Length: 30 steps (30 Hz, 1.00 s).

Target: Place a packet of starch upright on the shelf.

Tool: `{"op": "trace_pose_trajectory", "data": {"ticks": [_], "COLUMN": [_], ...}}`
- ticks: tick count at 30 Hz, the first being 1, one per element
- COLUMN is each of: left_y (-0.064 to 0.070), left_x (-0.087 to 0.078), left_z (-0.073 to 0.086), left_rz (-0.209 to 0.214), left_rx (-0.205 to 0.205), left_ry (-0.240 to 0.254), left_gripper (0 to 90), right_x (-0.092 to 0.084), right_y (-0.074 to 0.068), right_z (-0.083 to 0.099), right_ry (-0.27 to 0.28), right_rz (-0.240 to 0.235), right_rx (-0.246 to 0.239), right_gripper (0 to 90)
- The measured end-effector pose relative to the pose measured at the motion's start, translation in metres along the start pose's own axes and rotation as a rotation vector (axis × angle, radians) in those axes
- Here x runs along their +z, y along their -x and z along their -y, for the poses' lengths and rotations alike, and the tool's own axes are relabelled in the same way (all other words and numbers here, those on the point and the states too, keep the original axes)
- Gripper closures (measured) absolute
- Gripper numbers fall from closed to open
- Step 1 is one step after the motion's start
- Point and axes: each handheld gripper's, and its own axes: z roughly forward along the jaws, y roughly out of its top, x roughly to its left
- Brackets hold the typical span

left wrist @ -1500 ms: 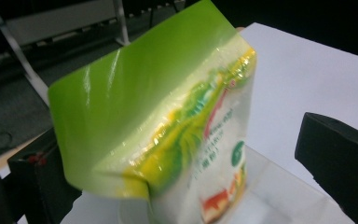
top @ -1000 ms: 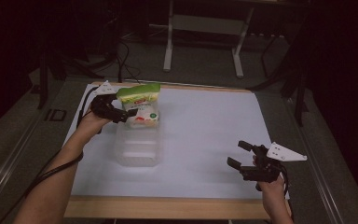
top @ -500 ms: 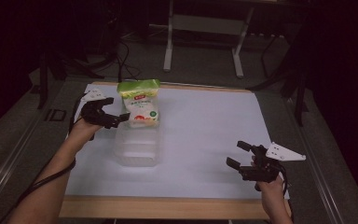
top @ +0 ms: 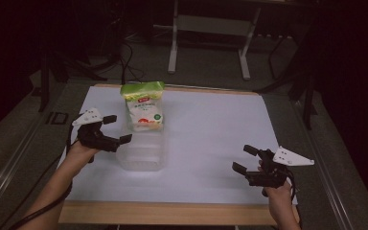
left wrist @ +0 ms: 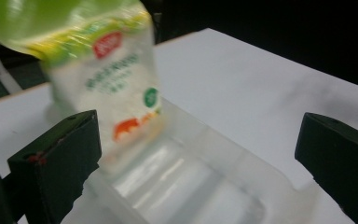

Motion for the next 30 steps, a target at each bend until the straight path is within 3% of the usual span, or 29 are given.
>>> {"op": "trace_pose_trajectory", "data": {"ticks": [10,12,13,16,18,26,30], "left_y": [0.041,0.041,0.055,0.062,0.074,0.1,0.112], "left_x": [-0.007,-0.007,-0.006,-0.005,-0.003,0.005,0.009], "left_z": [0.003,0.003,0.005,0.007,0.009,0.016,0.022], "left_rz": [0.075,0.075,0.103,0.117,0.162,0.205,0.228], "left_rx": [0.031,0.031,0.046,0.052,0.046,0.084,0.075], "left_ry": [0.014,0.014,0.015,0.012,0.013,-0.001,0.005], "left_gripper": [0.6,0.6,0.6,0.6,0.6,0.6,0.6], "right_x": [-0.002,-0.002,-0.001,-0.001,-0.001,0.001,0.003], "right_y": [0.0,0.0,-0.001,-0.001,-0.002,-0.003,-0.003], "right_z": [0.0,0.0,0.001,0.001,0.001,0.003,0.005], "right_ry": [0.004,0.005,0.003,0.001,0.003,-0.008,-0.016], "right_rz": [0.002,0.001,0.001,-0.002,-0.012,-0.01,-0.012], "right_rx": [-0.003,-0.002,-0.002,-0.001,-0.01,-0.017,-0.02], "right_gripper": [15.6,15.6,15.6,15.6,15.6,15.6,15.6]}}
